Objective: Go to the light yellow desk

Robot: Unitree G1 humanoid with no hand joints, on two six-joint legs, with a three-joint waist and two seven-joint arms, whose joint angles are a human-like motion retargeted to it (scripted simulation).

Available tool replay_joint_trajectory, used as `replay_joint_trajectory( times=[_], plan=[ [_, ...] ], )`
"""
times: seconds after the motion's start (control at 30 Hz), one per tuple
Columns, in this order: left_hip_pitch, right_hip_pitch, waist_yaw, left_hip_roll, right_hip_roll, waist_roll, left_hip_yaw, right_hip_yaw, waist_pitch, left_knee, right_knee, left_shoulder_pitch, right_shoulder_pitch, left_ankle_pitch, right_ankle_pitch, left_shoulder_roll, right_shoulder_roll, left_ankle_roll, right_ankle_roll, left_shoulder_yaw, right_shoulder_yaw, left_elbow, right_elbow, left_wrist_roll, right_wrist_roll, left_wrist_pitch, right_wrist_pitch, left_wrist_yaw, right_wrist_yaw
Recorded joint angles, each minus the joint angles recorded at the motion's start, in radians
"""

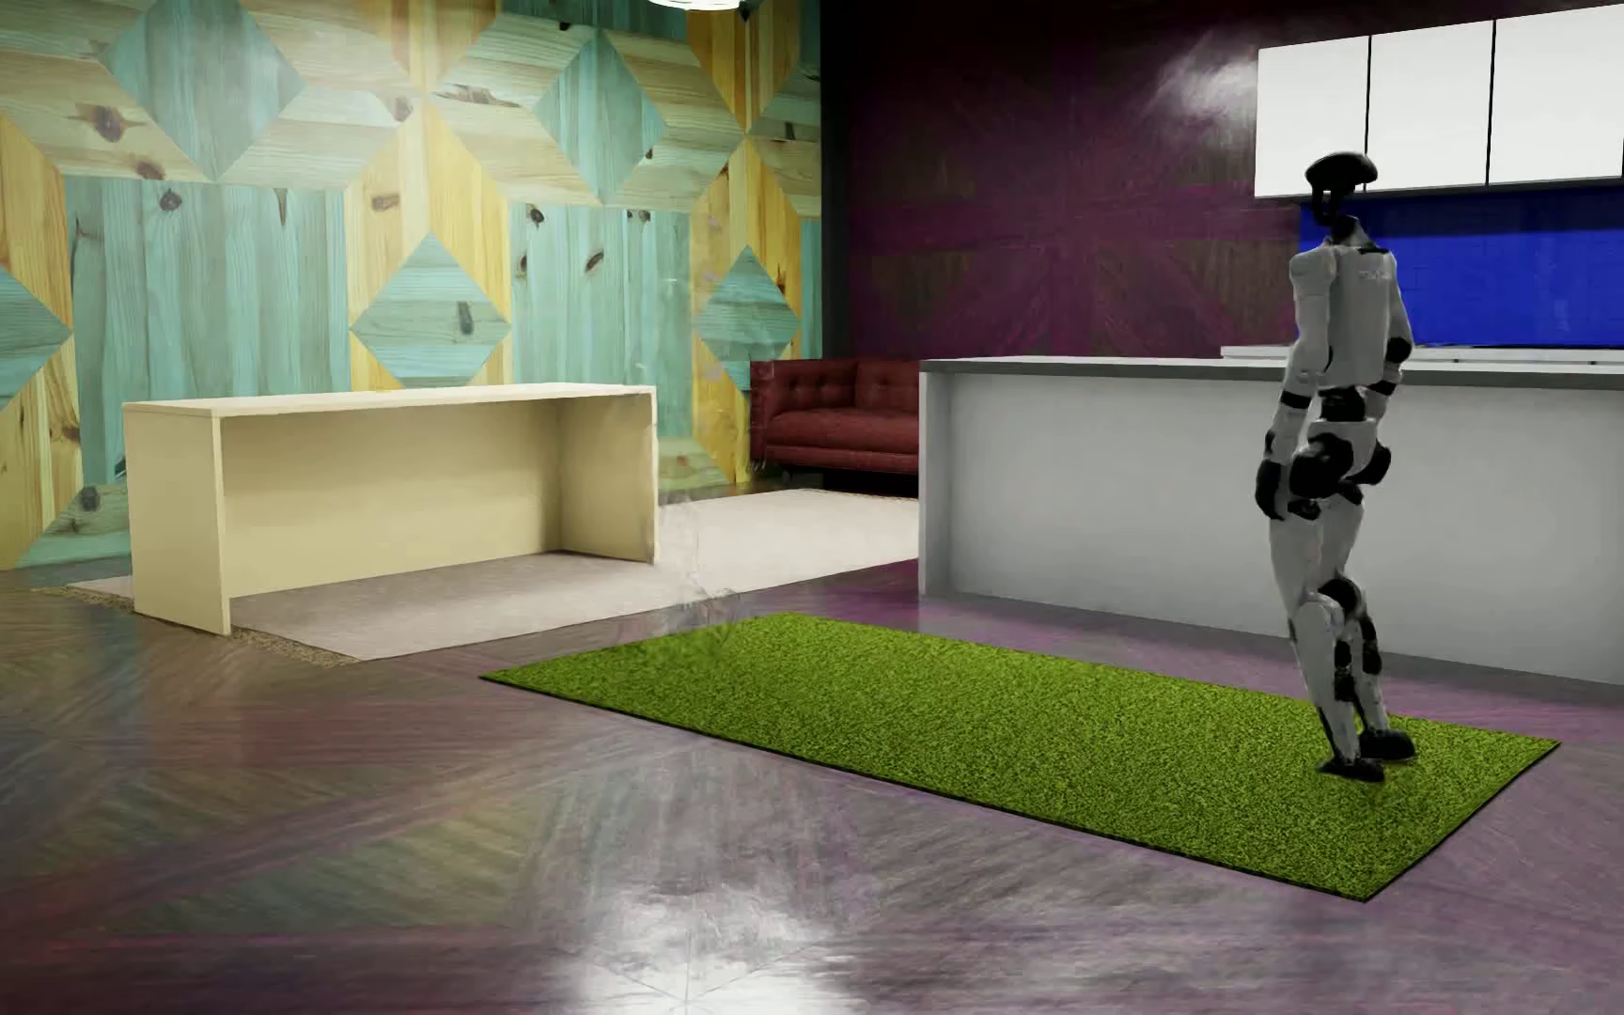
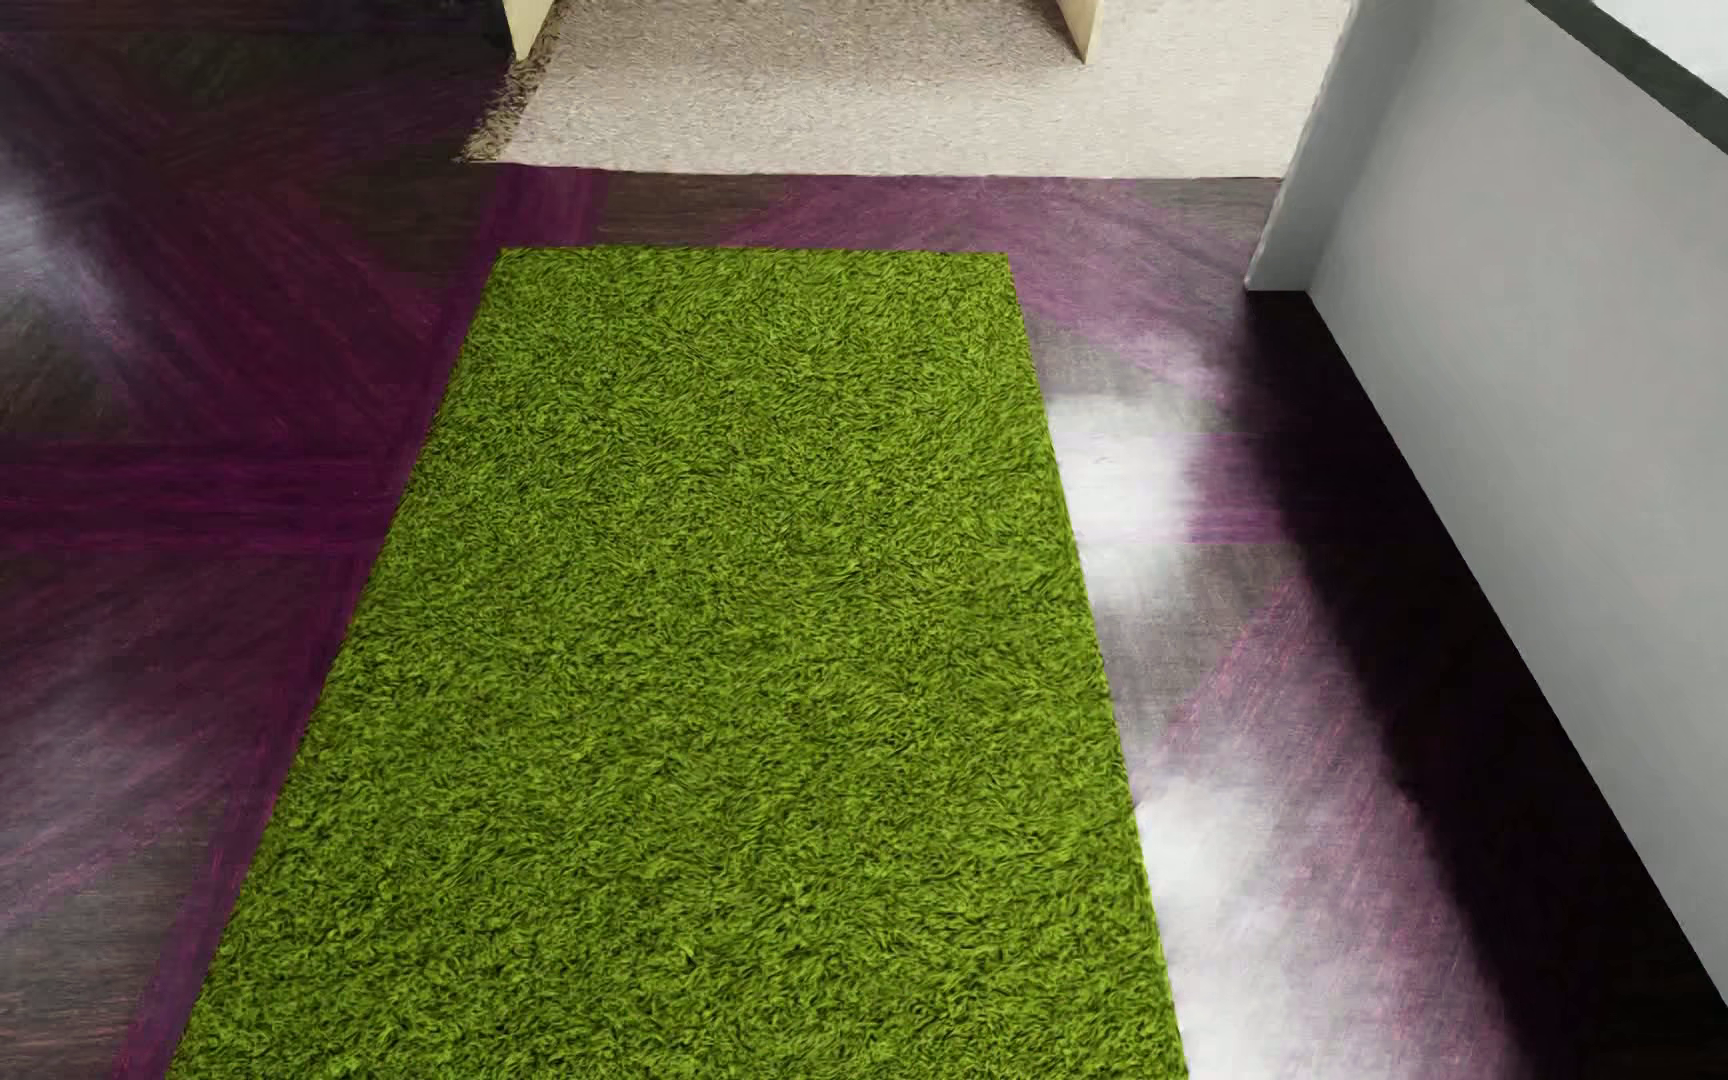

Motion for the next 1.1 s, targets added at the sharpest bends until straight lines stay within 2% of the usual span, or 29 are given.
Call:
replay_joint_trajectory(
  times=[0.03, 0.07, 0.1, 0.13, 0.17, 0.2, 0.23, 0.3, 0.33, 0.47, 0.53, 0.57, 0.6, 0.63, 0.7, 0.73, 0.77, 0.8, 0.83, 0.87, 0.9, 0.93, 0.97, 1.0, 1.07, 1.1],
  plan=[
    [-0.027, -0.025, -0.026, 0.004, 0.01, 0.001, 0.0, 0.0, -0.004, 0.023, 0.014, 0.006, -0.008, -0.024, 0.016, 0.003, 0.003, 0.0, 0.0, 0.067, 0.005, 0.013, 0.002, 0.0, 0.0, 0.0, 0.0, 0.0, 0.0],
    [0.012, -0.016, 0.031, 0.006, 0.025, 0.015, 0.0, 0.0, -0.018, -0.065, 0.026, 0.038, 0.013, -0.075, 0.009, -0.002, -0.001, 0.0, 0.0, 0.096, 0.002, 0.009, -0.008, 0.0, 0.0, 0.0, 0.0, 0.0, 0.0],
    [-0.041, -0.022, -0.005, -0.002, 0.018, 0.003, 0.0, 0.0, -0.002, 0.266, 0.036, 0.034, 0.0, -0.201, 0.021, 0.005, -0.005, 0.0, 0.0, 0.074, 0.005, 0.005, -0.017, 0.0, 0.0, 0.0, 0.0, 0.0, 0.0],
    [-0.087, -0.015, -0.002, 0.001, 0.023, 0.004, 0.0, 0.0, 0.008, 0.334, 0.053, 0.045, -0.002, -0.226, 0.012, 0.005, -0.008, 0.0, 0.0, 0.08, 0.01, 0.006, -0.033, 0.0, 0.0, 0.0, 0.0, 0.0, 0.0],
    [-0.156, 0.015, 0.011, 0.013, 0.034, 0.013, 0.0, 0.0, 0.023, 0.455, 0.037, 0.055, 0.0, -0.217, -0.042, 0.007, -0.013, 0.0, 0.0, 0.075, -0.017, -0.004, -0.061, 0.0, 0.0, 0.0, 0.0, 0.0, 0.0],
    [-0.199, 0.062, 0.014, 0.028, 0.046, 0.027, 0.0, 0.0, 0.057, 0.574, 0.044, 0.065, -0.018, -0.19, -0.067, -0.007, -0.028, 0.0, 0.0, 0.096, 0.025, 0.021, -0.064, 0.0, 0.0, 0.0, 0.0, 0.0, 0.0],
    [-0.269, 0.088, 0.037, 0.028, 0.032, 0.025, 0.0, 0.0, 0.076, 0.688, 0.043, 0.067, -0.038, -0.178, -0.084, -0.014, -0.038, 0.0, 0.0, 0.084, 0.035, 0.021, -0.071, 0.0, 0.0, 0.0, 0.0, 0.0, 0.0],
    [-0.387, 0.117, 0.137, 0.031, 0.005, 0.0, 0.0, 0.0, 0.055, 0.689, 0.014, 0.102, -0.07, -0.168, -0.142, -0.008, -0.025, 0.0, 0.0, 0.079, 0.017, 0.017, -0.06, 0.0, 0.0, 0.0, 0.0, 0.0, 0.0],
    [-0.41, 0.18, 0.158, 0.038, 0.002, 0.002, 0.0, 0.0, 0.067, 0.618, -0.019, 0.124, -0.078, -0.151, -0.174, -0.004, -0.026, 0.0, 0.0, 0.067, 0.014, 0.021, -0.078, 0.0, 0.0, 0.0, 0.0, 0.0, 0.0],
    [-0.583, 0.335, 0.224, 0.054, -0.023, -0.005, 0.0, 0.0, 0.073, 0.417, -0.066, 0.147, -0.134, 0.035, -0.341, 0.0, -0.034, 0.0, 0.0, 0.089, -0.031, 0.091, -0.117, 0.0, 0.0, 0.0, 0.0, 0.0, 0.0],
    [-0.625, 0.395, 0.26, 0.062, -0.037, -0.005, 0.0, 0.0, 0.081, 0.392, -0.065, 0.152, -0.152, 0.025, -0.355, 0.001, -0.038, 0.0, 0.0, 0.099, -0.032, 0.108, -0.107, 0.0, 0.0, 0.0, 0.0, 0.0, 0.0],
    [-0.639, 0.425, 0.282, 0.062, -0.051, -0.008, 0.0, 0.0, 0.08, 0.44, -0.067, 0.159, -0.145, 0.033, -0.335, 0.004, -0.03, 0.0, 0.0, 0.096, -0.039, 0.107, -0.089, 0.0, 0.0, 0.0, 0.0, 0.0, 0.0],
    [-0.661, 0.435, 0.309, 0.058, -0.071, -0.021, 0.0, 0.0, 0.078, 0.526, -0.041, 0.156, -0.142, 0.031, -0.29, 0.013, -0.035, 0.0, 0.0, 0.084, 0.005, 0.108, -0.073, 0.0, 0.0, 0.0, 0.0, 0.0, 0.0],
    [-0.668, 0.43, 0.321, 0.039, -0.104, -0.048, 0.0, 0.0, 0.075, 0.59, 0.006, 0.145, -0.123, 0.006, -0.199, 0.014, -0.017, 0.0, 0.0, 0.058, 0.005, 0.128, -0.034, 0.0, 0.0, 0.0, 0.0, 0.0, 0.0],
    [-0.591, 0.37, 0.3, 0.012, -0.129, -0.046, 0.0, 0.0, 0.06, 0.656, 0.235, 0.138, -0.04, -0.08, 0.1, 0.009, -0.007, 0.0, 0.0, 0.093, -0.001, 0.126, -0.028, 0.0, 0.0, 0.0, 0.0, 0.0, 0.0],
    [-0.536, 0.292, 0.244, -0.018, -0.133, -0.046, 0.0, 0.0, 0.071, 0.648, 0.416, 0.126, -0.028, -0.115, 0.226, 0.003, -0.015, 0.0, 0.0, 0.116, 0.042, 0.122, -0.019, 0.0, 0.0, 0.0, 0.0, 0.0, 0.0],
    [-0.498, 0.156, 0.212, -0.033, -0.136, -0.04, 0.0, 0.0, 0.067, 0.643, 0.648, 0.109, -0.001, -0.157, 0.239, -0.007, -0.024, 0.0, 0.0, 0.124, 0.032, 0.092, -0.036, 0.0, 0.0, 0.0, 0.0, 0.0, 0.0],
    [-0.404, 0.059, 0.176, -0.038, -0.129, -0.028, 0.0, 0.0, 0.078, 0.603, 0.808, 0.098, 0.007, -0.178, 0.222, -0.003, -0.026, 0.0, 0.0, 0.121, 0.075, 0.063, -0.002, 0.0, 0.0, 0.0, 0.0, 0.0, 0.0],
    [-0.323, -0.044, 0.095, -0.038, -0.101, -0.007, 0.0, 0.0, 0.09, 0.55, 0.878, 0.082, 0.032, -0.18, 0.219, -0.007, -0.018, 0.0, 0.0, 0.14, 0.024, 0.02, 0.007, 0.0, 0.0, 0.0, 0.0, 0.0, 0.0],
    [-0.243, -0.146, 0.03, -0.036, -0.088, 0.01, 0.0, 0.0, 0.09, 0.49, 0.851, 0.063, 0.064, -0.186, 0.223, -0.001, -0.029, 0.0, 0.0, 0.132, 0.003, -0.024, -0.012, 0.0, 0.0, 0.0, 0.0, 0.0, 0.0],
    [-0.135, -0.211, -0.031, -0.025, -0.068, 0.028, 0.0, 0.0, 0.094, 0.418, 0.721, 0.059, 0.084, -0.193, 0.285, 0.0, -0.03, 0.0, 0.0, 0.159, -0.006, -0.054, 0.003, 0.0, 0.0, 0.0, 0.0, 0.0, 0.0],
    [-0.032, -0.251, -0.078, -0.014, -0.053, 0.04, 0.0, 0.0, 0.104, 0.351, 0.532, 0.052, 0.093, -0.199, 0.387, 0.013, -0.044, 0.0, 0.0, 0.167, 0.051, -0.108, 0.016, 0.0, 0.0, 0.0, 0.0, 0.0, 0.0],
    [0.033, -0.302, -0.123, -0.003, -0.057, 0.049, 0.0, 0.0, 0.1, 0.321, 0.346, 0.036, 0.109, -0.223, 0.44, 0.02, -0.05, 0.0, 0.0, 0.183, 0.05, -0.136, 0.013, 0.0, 0.0, 0.0, 0.0, 0.0, 0.0],
    [0.096, -0.337, -0.158, 0.0, -0.06, 0.05, 0.0, 0.0, 0.091, 0.288, 0.168, 0.016, 0.129, -0.263, 0.375, 0.031, -0.056, 0.0, 0.0, 0.186, 0.046, -0.164, 0.005, 0.0, 0.0, 0.0, 0.0, 0.0, 0.0],
    [0.208, -0.374, -0.179, -0.002, -0.058, 0.054, 0.0, 0.0, 0.07, 0.264, -0.021, -0.03, 0.15, -0.343, -0.079, 0.048, -0.051, 0.0, 0.0, 0.194, 0.052, -0.179, 0.036, 0.0, 0.0, 0.0, 0.0, 0.0, 0.0],
    [0.234, -0.397, -0.21, 0.001, -0.069, 0.056, 0.0, 0.0, 0.066, 0.279, -0.009, -0.038, 0.154, -0.358, -0.13, 0.041, -0.051, 0.0, 0.0, 0.219, 0.073, -0.169, 0.043, 0.0, 0.0, 0.0, 0.0, 0.0, 0.0]
  ],
)
